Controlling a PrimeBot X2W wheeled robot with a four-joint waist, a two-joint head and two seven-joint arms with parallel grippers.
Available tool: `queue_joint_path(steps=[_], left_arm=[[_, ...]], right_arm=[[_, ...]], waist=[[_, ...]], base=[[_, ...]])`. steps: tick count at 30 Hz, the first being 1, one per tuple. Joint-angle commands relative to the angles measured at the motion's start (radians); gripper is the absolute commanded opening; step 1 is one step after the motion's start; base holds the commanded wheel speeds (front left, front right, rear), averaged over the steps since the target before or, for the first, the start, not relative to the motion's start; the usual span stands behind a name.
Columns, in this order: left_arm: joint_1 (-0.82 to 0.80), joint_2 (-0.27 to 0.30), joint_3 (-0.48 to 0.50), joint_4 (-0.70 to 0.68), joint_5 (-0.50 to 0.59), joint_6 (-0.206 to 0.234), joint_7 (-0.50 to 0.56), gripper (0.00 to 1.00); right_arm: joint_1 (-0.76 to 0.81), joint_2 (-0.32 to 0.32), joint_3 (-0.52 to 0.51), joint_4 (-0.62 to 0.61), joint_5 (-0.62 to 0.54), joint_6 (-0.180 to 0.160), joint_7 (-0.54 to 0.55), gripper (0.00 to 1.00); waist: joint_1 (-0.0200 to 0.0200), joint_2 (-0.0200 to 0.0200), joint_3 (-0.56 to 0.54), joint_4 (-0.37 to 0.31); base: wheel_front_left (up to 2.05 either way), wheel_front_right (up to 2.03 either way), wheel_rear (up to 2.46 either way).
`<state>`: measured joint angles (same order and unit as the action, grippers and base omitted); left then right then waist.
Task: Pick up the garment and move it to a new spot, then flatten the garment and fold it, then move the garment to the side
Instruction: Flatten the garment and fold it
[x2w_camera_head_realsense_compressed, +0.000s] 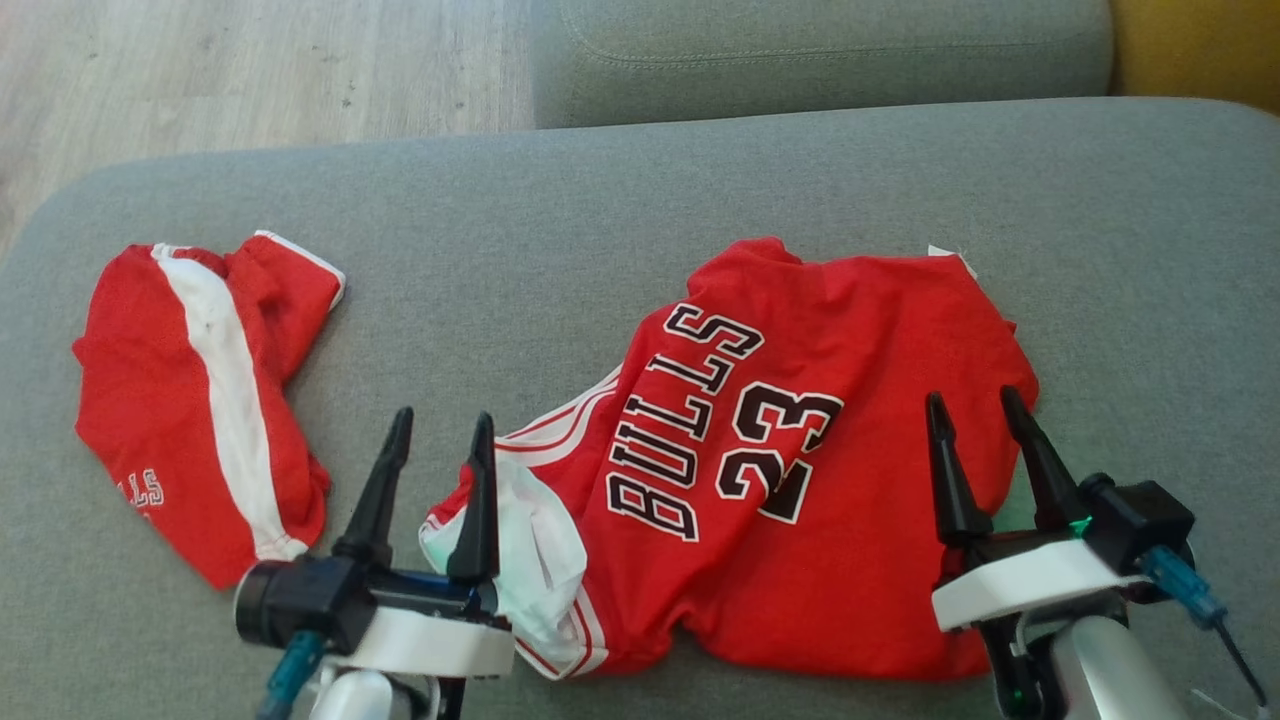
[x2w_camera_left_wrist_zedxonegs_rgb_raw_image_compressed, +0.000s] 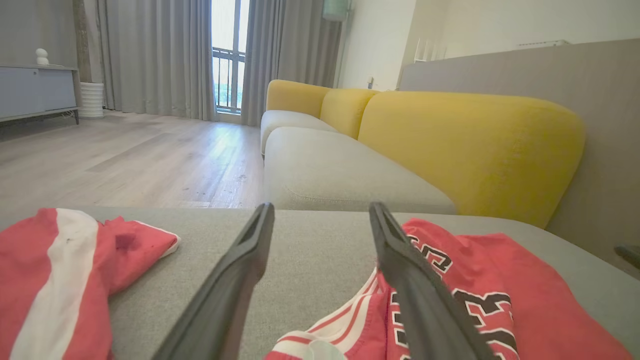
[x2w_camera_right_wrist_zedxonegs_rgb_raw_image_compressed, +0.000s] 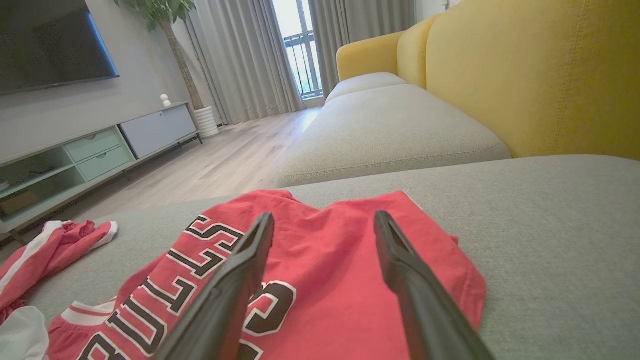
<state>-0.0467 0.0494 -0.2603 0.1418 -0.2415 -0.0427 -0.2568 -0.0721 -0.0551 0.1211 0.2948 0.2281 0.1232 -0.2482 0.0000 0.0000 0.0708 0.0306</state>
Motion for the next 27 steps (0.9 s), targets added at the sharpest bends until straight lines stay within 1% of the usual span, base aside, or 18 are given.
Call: queue_joint_path(steps=[1,3,4,5,6,9,12,19,27], left_arm=[[-0.043,0.001,0.02,-0.001,0.019,-0.01,-0.005,1.0],[-0.051,0.001,0.009,0.042,0.034,-0.015,-0.005,1.0],[-0.051,0.001,0.009,0.042,0.034,-0.015,-0.005,1.0],[-0.061,0.005,-0.009,0.114,0.048,-0.018,0.013,1.0],[-0.061,0.005,-0.009,0.114,0.048,-0.018,0.013,1.0],[-0.096,0.02,-0.031,0.196,0.083,-0.004,0.076,1.0],[-0.129,0.024,-0.034,0.246,0.094,0.014,0.134,1.0],[-0.174,0.043,-0.033,0.311,0.119,0.058,0.196,1.0],[-0.177,0.048,-0.039,0.339,0.113,0.069,0.226,1.0]], right_arm=[[-0.026,0.004,0.016,-0.043,-0.002,0.008,-0.013,1.0],[-0.025,0.004,0.017,-0.048,0.009,0.008,-0.013,1.0],[-0.025,0.004,0.017,-0.048,0.009,0.008,-0.013,1.0],[-0.022,0.005,0.016,-0.049,0.016,0.008,-0.013,1.0],[-0.022,0.005,0.016,-0.049,0.016,0.008,-0.013,1.0],[-0.017,0.005,0.021,-0.049,0.024,0.008,-0.013,1.0],[-0.016,0.005,0.025,-0.047,0.028,0.008,-0.013,1.0],[-0.017,0.005,0.028,-0.043,0.034,0.008,-0.013,1.0],[-0.018,0.005,0.025,-0.038,0.041,0.008,-0.014,1.0]], waist=[[0.0,0.0,0.001,0.0],[0.0,0.0,0.002,-0.001],[0.0,0.0,0.002,-0.001],[0.0,0.0,0.003,-0.003],[0.0,0.0,0.003,-0.003],[0.0,0.0,0.008,-0.008],[0.0,0.0,0.016,-0.015],[0.0,0.0,0.021,-0.026],[0.0,0.0,0.014,-0.024]], base=[[0.0,0.0,0.0],[0.0,0.0,0.0],[0.0,0.0,0.0],[0.0,0.0,0.0],[0.0,0.0,0.0],[0.0,0.0,0.0],[0.0,0.0,0.0],[0.0,0.0,0.0],[0.0,0.0,0.0]])
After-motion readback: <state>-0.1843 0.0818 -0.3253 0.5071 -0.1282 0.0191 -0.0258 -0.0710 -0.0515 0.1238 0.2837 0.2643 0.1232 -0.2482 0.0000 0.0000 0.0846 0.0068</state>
